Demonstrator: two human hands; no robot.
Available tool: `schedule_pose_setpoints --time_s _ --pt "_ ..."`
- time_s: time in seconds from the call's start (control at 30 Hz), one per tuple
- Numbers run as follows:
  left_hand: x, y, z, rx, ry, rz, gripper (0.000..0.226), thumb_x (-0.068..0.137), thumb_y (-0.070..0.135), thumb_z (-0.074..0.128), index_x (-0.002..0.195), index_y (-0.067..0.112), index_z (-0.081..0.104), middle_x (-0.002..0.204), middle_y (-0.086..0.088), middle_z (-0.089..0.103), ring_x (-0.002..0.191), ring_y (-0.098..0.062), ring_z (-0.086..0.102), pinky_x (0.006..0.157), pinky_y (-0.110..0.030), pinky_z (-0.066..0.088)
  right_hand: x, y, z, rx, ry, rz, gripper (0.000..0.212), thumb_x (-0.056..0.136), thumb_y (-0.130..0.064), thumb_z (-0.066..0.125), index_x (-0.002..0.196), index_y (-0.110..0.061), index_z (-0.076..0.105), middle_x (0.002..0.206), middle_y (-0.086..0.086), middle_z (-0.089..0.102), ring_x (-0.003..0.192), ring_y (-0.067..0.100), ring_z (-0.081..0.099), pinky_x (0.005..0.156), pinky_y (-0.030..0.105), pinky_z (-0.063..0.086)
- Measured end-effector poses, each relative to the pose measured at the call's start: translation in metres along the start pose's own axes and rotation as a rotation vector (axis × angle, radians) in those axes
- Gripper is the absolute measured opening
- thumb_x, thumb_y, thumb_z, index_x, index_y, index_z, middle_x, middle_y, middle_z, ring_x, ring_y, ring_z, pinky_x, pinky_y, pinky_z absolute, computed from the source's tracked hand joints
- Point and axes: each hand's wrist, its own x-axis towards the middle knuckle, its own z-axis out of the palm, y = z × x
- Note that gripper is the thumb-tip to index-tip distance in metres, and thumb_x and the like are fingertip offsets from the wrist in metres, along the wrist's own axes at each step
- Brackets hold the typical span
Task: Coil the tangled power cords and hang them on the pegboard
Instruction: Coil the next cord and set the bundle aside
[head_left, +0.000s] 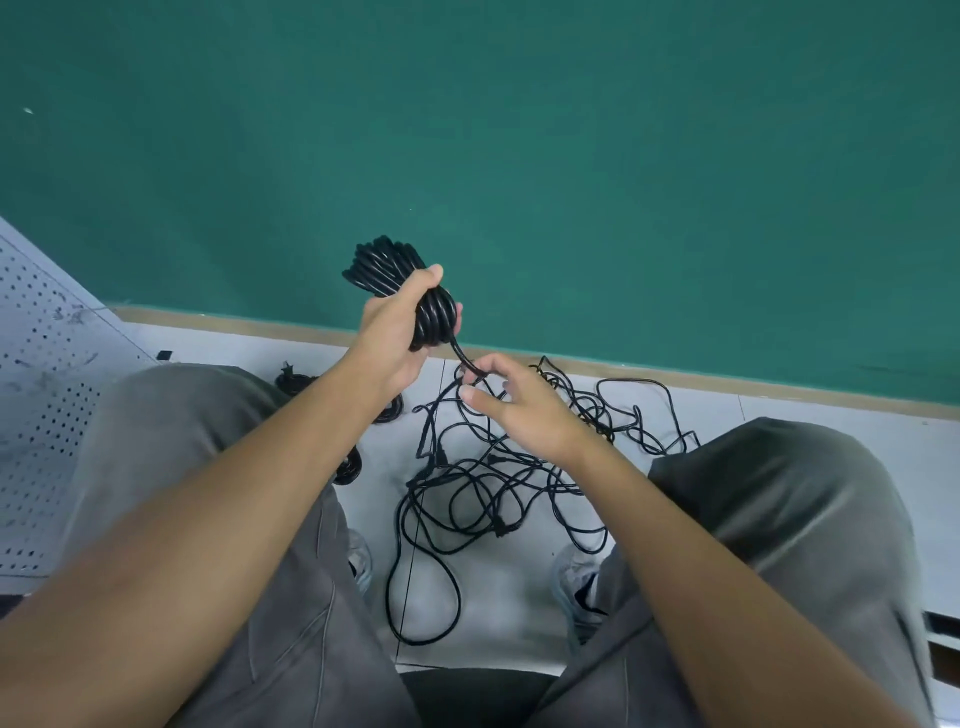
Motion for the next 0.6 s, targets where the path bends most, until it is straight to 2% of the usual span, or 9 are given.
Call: schedule_pose_setpoints --time_s 0.1,0.2,0.27,0.3,0.37,0.43,0.47,0.53,0.6 --pt "0.008 0.004 -0.001 0.006 0.075 0.021 0.022 0.092 0.015 0.076 0.088 0.003 0.058 0.071 -0.009 0.059 0.063 -0.024 0.067 0.065 -0.033 0.058 -0.002 -0.005 0.0 0.08 -0.002 -0.001 0.013 0.101 -0.033 0.063 0.103 -0.021 0.065 0.111 -0.007 0.073 0.113 0.008 0.065 0.112 0.04 0.043" --pt "0.019 0.007 -0.009 0.069 0.171 0.072 0.024 0.09 0.018 0.078 0.095 0.002 0.06 0.073 -0.01 0.063 0.061 -0.024 0.069 0.064 -0.035 0.058 -0.006 -0.009 -0.003 0.127 0.0 -0.027 0.017 0.105 -0.018 0.056 0.115 -0.011 0.067 0.086 -0.001 0.069 0.082 0.009 0.067 0.092 0.03 0.055" --pt "0.023 0.007 -0.015 0.2 0.202 0.122 0.032 0.084 0.026 0.082 0.097 0.003 0.064 0.072 -0.007 0.068 0.07 -0.026 0.074 0.075 -0.04 0.062 -0.006 -0.011 -0.005 0.092 0.037 -0.057 0.02 0.104 -0.011 0.056 0.118 -0.011 0.07 0.076 -0.009 0.063 0.073 0.006 0.061 0.076 0.027 0.055" --pt "0.023 0.007 -0.018 0.302 0.187 0.147 0.035 0.079 0.031 0.084 0.095 0.006 0.066 0.074 -0.005 0.07 0.078 -0.029 0.076 0.083 -0.044 0.062 -0.006 -0.013 -0.007 0.055 0.063 -0.069 0.02 0.104 -0.011 0.056 0.118 -0.013 0.071 0.074 -0.013 0.064 0.073 0.007 0.059 0.074 0.03 0.054" --pt "0.021 0.003 -0.021 0.505 0.073 0.179 0.029 0.077 0.034 0.085 0.082 0.013 0.067 0.074 -0.002 0.07 0.088 -0.032 0.076 0.085 -0.047 0.059 -0.006 -0.017 -0.014 0.013 0.115 -0.092 0.021 0.103 -0.01 0.058 0.118 -0.014 0.071 0.079 -0.013 0.069 0.074 0.01 0.058 0.074 0.032 0.053" --pt "0.014 -0.002 -0.02 0.615 -0.089 0.148 0.022 0.085 0.027 0.081 0.076 0.016 0.064 0.072 -0.002 0.068 0.084 -0.031 0.073 0.077 -0.041 0.055 -0.007 -0.022 -0.024 0.024 0.168 -0.126 0.022 0.102 -0.006 0.058 0.114 -0.017 0.073 0.082 -0.01 0.071 0.068 0.0 0.056 0.067 0.019 0.048" --pt "0.01 -0.004 -0.018 0.634 -0.166 0.118 0.022 0.089 0.023 0.079 0.076 0.016 0.063 0.071 -0.002 0.066 0.082 -0.029 0.072 0.074 -0.038 0.055 -0.008 -0.023 -0.029 0.035 0.196 -0.141 0.023 0.102 -0.005 0.058 0.11 -0.021 0.074 0.082 -0.009 0.071 0.068 -0.001 0.058 0.069 0.017 0.047" --pt "-0.001 -0.006 -0.012 0.651 -0.308 0.04 0.019 0.093 0.019 0.076 0.081 0.014 0.062 0.072 -0.003 0.063 0.074 -0.022 0.07 0.069 -0.033 0.056 -0.009 -0.024 -0.036 0.074 0.249 -0.156 0.023 0.099 -0.004 0.062 0.1 -0.025 0.073 0.085 -0.008 0.073 0.081 0.005 0.068 0.082 0.024 0.054" --pt "-0.009 -0.009 -0.007 0.654 -0.416 -0.076 0.014 0.094 0.019 0.075 0.091 0.01 0.064 0.076 -0.005 0.063 0.075 -0.022 0.067 0.074 -0.037 0.059 -0.01 -0.024 -0.04 0.157 0.292 -0.143 0.015 0.093 -0.004 0.072 0.094 -0.019 0.071 0.085 -0.003 0.073 0.082 0.01 0.071 0.082 0.028 0.057"
